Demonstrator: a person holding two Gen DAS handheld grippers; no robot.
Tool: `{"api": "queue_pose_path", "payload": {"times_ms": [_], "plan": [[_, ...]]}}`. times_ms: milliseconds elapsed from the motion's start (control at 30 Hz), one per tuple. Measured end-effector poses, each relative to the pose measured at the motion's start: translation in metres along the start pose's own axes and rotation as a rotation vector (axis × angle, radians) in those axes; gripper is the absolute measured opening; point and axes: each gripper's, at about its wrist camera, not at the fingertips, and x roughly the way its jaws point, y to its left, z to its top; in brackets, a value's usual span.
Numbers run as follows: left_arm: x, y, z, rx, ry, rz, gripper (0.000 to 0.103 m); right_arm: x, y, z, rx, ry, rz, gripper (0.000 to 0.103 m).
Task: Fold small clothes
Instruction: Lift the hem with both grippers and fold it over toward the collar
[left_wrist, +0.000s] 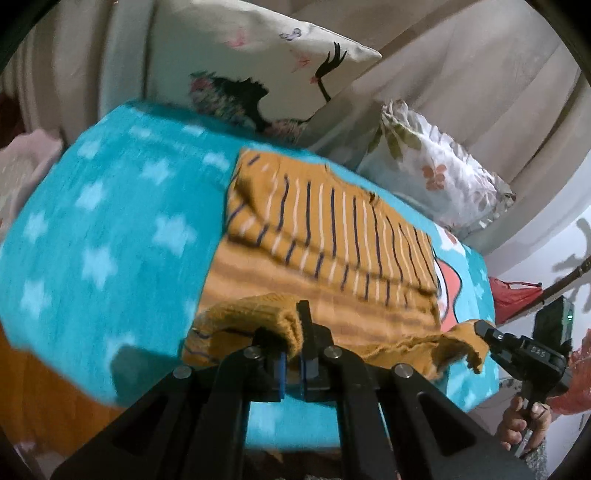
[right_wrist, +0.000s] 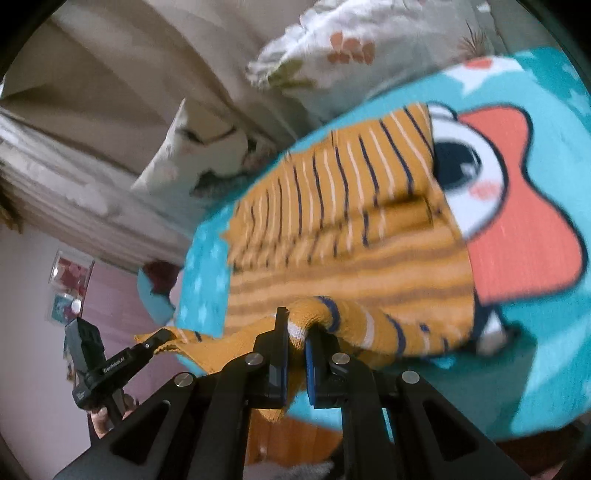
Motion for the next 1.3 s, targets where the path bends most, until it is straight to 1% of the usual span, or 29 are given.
{"api": "queue_pose_path", "payload": {"times_ms": [200, 233, 400, 533, 600, 667, 733, 800, 833, 867, 900, 933, 967, 1000, 1067, 1133, 1200, 1267, 1300], "plan": [[0.075, 0.0, 0.065, 0.0, 0.047, -0.019, 0.004, 0.037, -0.002, 0.07, 0.051, -0.036, -0.052, 0.008], [0.084, 0.0, 0.071, 0.002, 0.05, -0.019, 0.004, 0.042, -0.005, 0.08, 0.063, -0.038, -0.056, 0.008], [0.139, 0.002, 0.125, 0.016, 0.089, -0.016, 0.004, 0.086, -0.024, 0.135, 0.154, -0.047, -0.076, 0.008], [0.184, 0.004, 0.149, 0.033, 0.14, 0.004, 0.005, 0.119, -0.045, 0.162, 0.229, -0.052, -0.1, 0.008], [0.204, 0.006, 0.156, 0.041, 0.164, 0.008, 0.008, 0.133, -0.057, 0.171, 0.264, -0.049, -0.122, 0.009], [0.22, 0.009, 0.164, 0.03, 0.183, -0.018, 0.009, 0.143, -0.07, 0.177, 0.299, -0.048, -0.133, 0.01], [0.227, 0.01, 0.17, 0.017, 0.193, -0.04, 0.013, 0.15, -0.081, 0.181, 0.34, -0.05, -0.141, 0.011], [0.231, 0.009, 0.176, 0.016, 0.194, -0.062, 0.023, 0.153, -0.093, 0.186, 0.391, -0.061, -0.14, 0.011], [0.231, 0.008, 0.178, 0.015, 0.192, -0.068, 0.036, 0.154, -0.096, 0.188, 0.402, -0.064, -0.141, 0.011], [0.23, 0.009, 0.18, 0.01, 0.181, -0.077, 0.05, 0.154, -0.097, 0.191, 0.404, -0.067, -0.145, 0.011], [0.229, 0.01, 0.183, 0.001, 0.169, -0.086, 0.058, 0.154, -0.097, 0.195, 0.399, -0.073, -0.144, 0.013], [0.227, 0.011, 0.185, -0.013, 0.158, -0.099, 0.068, 0.152, -0.095, 0.197, 0.392, -0.078, -0.14, 0.014], [0.226, 0.013, 0.187, -0.032, 0.149, -0.117, 0.07, 0.151, -0.094, 0.2, 0.383, -0.085, -0.138, 0.021], [0.226, 0.014, 0.19, -0.044, 0.148, -0.126, 0.07, 0.148, -0.093, 0.204, 0.374, -0.095, -0.147, 0.03], [0.226, 0.016, 0.193, -0.055, 0.151, -0.124, 0.07, 0.144, -0.092, 0.21, 0.373, -0.112, -0.163, 0.035], [0.221, 0.017, 0.192, -0.053, 0.15, -0.118, 0.07, 0.136, -0.091, 0.215, 0.371, -0.129, -0.19, 0.036], [0.212, 0.017, 0.187, -0.021, 0.15, -0.081, 0.07, 0.124, -0.081, 0.219, 0.328, -0.151, -0.246, 0.036], [0.204, 0.015, 0.179, 0.015, 0.147, -0.052, 0.07, 0.115, -0.06, 0.218, 0.232, -0.159, -0.297, 0.038], [0.198, 0.016, 0.174, 0.033, 0.147, -0.042, 0.07, 0.114, -0.048, 0.215, 0.176, -0.152, -0.291, 0.038]]}}
